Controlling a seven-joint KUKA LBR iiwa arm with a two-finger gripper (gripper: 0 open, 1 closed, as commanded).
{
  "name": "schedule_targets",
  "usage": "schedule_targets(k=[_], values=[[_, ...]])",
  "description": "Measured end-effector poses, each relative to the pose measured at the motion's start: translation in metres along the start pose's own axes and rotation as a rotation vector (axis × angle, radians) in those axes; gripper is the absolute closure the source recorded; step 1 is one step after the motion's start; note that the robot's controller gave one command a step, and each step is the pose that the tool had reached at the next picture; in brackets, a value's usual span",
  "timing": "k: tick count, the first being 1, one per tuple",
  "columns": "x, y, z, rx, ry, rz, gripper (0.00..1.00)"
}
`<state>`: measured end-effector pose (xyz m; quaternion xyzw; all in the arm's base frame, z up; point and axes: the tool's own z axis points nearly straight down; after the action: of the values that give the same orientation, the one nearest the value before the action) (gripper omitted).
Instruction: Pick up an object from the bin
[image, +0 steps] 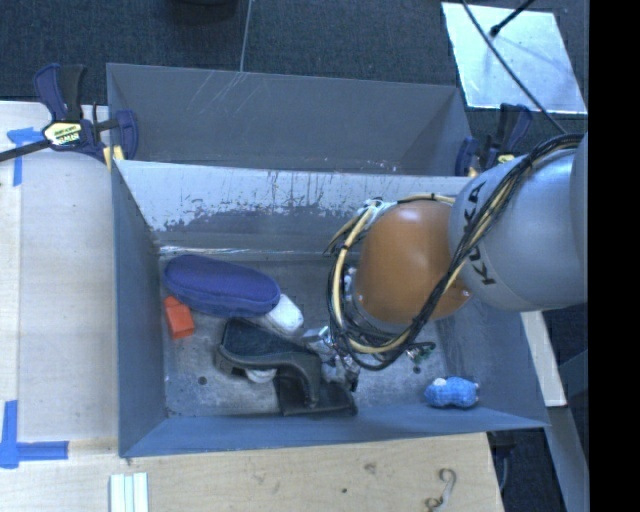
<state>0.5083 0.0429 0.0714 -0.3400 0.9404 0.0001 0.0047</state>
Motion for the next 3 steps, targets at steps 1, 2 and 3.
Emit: schedule_targets(k=[1,2,3], values=[[-0.0010,-0.0111,0.0008,-0.005,0.002,-0.004,1.00],[0.0005,-0.0125,0.0011,-0.002,0.005,-0.004,0.00],[0.0000,-0.0125,0.0007,-0.002,0.004,-0.004,1.00]])
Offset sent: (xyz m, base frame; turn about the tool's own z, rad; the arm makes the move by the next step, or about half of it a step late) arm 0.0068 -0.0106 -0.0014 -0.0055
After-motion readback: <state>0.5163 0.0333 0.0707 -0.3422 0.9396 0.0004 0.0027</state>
